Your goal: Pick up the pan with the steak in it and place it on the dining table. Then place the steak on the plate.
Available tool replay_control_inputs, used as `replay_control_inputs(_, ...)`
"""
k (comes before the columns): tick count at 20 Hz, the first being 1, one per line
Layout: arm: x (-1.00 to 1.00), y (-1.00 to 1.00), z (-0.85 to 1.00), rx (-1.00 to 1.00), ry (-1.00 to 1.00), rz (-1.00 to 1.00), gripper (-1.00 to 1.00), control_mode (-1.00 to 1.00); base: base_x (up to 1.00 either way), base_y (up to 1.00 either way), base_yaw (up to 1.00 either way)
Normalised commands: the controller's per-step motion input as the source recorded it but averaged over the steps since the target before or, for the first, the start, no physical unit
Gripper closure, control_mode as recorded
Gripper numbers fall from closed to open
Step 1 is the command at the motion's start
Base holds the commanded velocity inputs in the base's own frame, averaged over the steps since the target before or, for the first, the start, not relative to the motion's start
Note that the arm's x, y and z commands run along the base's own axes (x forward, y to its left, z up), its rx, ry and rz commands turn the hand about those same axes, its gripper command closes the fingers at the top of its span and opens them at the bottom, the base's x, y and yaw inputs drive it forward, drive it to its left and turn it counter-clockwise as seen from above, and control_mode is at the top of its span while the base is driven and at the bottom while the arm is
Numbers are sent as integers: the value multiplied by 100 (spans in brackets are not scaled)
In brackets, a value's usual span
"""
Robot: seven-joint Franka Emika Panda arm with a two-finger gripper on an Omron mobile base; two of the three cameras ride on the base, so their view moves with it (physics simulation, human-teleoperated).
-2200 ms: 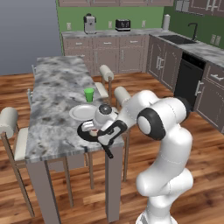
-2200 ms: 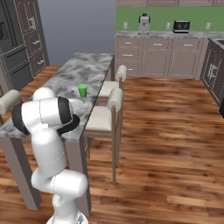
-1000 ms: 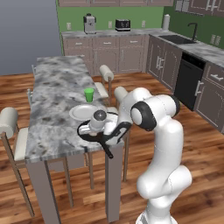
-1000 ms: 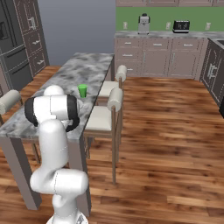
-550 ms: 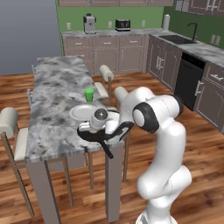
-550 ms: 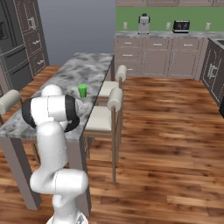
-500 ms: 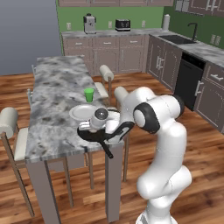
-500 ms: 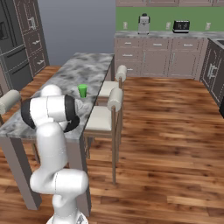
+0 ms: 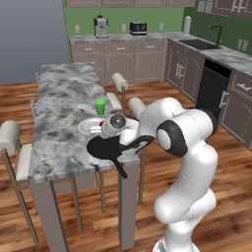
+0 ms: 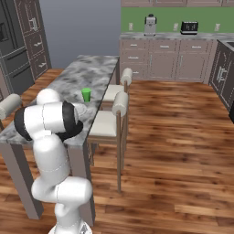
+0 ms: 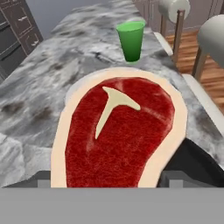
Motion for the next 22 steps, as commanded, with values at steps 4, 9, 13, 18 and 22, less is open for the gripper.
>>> replay_control_inputs(4, 67, 2, 28, 1, -1, 0, 100, -100, 0, 0, 0)
replay_control_inputs(9, 80, 3, 16, 0, 0, 0, 100, -100, 0, 0, 0)
replay_control_inputs(13, 63, 4, 4, -1, 0, -2, 100, -100, 0, 0, 0)
replay_control_inputs(18, 47, 10, 0, -2, 1, -1, 100, -100, 0, 0, 0)
replay_control_inputs(22, 2, 0, 0, 0, 0, 0, 100, -100, 0, 0, 0)
